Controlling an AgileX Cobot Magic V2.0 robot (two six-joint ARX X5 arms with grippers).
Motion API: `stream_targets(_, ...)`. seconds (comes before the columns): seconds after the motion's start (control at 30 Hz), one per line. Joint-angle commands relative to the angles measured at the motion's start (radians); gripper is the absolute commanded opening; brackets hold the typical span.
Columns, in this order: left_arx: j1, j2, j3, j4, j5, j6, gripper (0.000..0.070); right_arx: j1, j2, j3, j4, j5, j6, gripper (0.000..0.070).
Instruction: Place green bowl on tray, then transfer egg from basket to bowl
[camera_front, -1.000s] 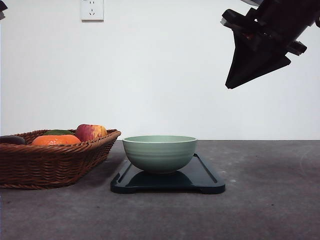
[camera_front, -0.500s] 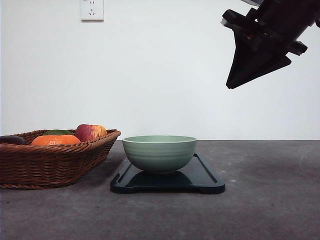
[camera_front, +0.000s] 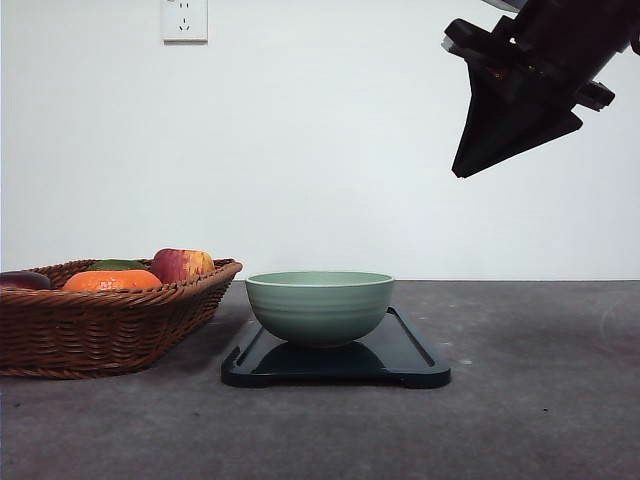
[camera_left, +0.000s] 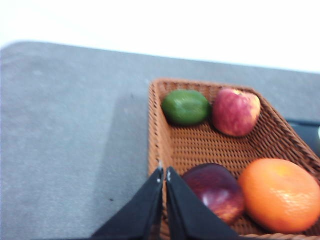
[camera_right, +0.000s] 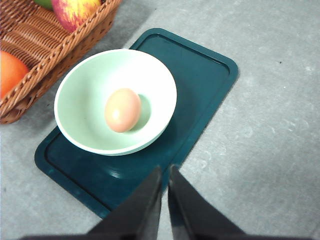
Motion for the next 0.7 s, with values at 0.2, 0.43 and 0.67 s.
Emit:
stream_targets(0.2,0.015,-0.076,-0.034,-0.087,-0.007,0.032,0.0000,0.007,0.010,0.011,0.010,0.001,-0.003,0.0015)
stream_targets(0.43,0.015,-0.076,-0.034,-0.087,-0.007,0.034,0.0000,0.007,0.010,0.011,0.010,0.000,-0.003,0.0016)
stream_targets(0.67,0.015,-0.076,-0.034,-0.087,-0.007,0.033,0.0000,0.007,0.010,0.011,0.010,0.001,-0.003,0.0015)
